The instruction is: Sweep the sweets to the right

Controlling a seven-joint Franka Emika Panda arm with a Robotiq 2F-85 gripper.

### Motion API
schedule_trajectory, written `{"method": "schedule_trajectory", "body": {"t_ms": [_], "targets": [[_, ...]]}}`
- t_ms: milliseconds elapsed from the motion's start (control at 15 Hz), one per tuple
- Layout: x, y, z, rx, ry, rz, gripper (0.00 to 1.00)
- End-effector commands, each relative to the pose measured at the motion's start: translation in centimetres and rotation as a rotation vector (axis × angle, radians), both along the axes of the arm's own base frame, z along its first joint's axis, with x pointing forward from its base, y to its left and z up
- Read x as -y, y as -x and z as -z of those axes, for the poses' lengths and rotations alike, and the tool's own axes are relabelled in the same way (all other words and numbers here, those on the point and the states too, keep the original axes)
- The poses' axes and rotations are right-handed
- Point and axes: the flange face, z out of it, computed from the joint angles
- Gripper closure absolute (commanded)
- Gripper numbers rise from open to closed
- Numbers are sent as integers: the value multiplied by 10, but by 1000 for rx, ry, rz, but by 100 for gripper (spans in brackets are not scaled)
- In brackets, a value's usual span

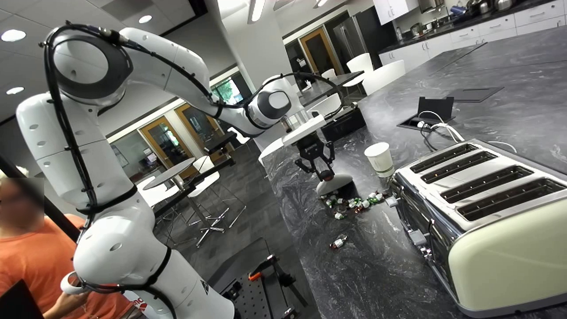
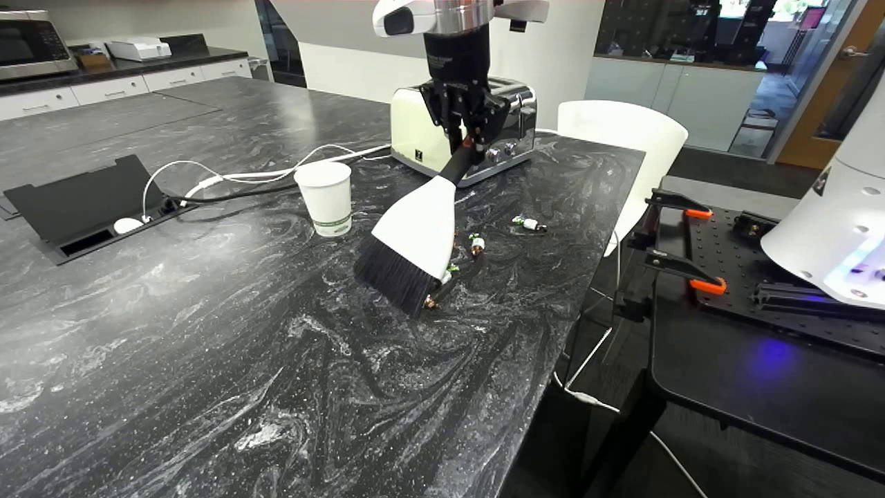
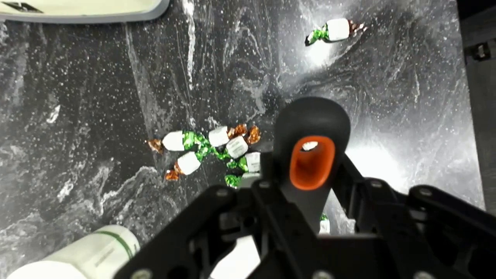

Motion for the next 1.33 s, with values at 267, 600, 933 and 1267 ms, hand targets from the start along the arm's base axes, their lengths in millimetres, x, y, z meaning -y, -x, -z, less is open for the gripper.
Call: {"method": "schedule_trajectory", "body": {"t_ms": [267, 600, 933, 1267], "targets": [[62, 26, -6, -14, 122, 10, 85], [96, 39, -11, -9, 208, 23, 85], [108, 50, -32, 16, 228, 29, 85], [76, 57, -68, 57, 69, 52, 85]]}}
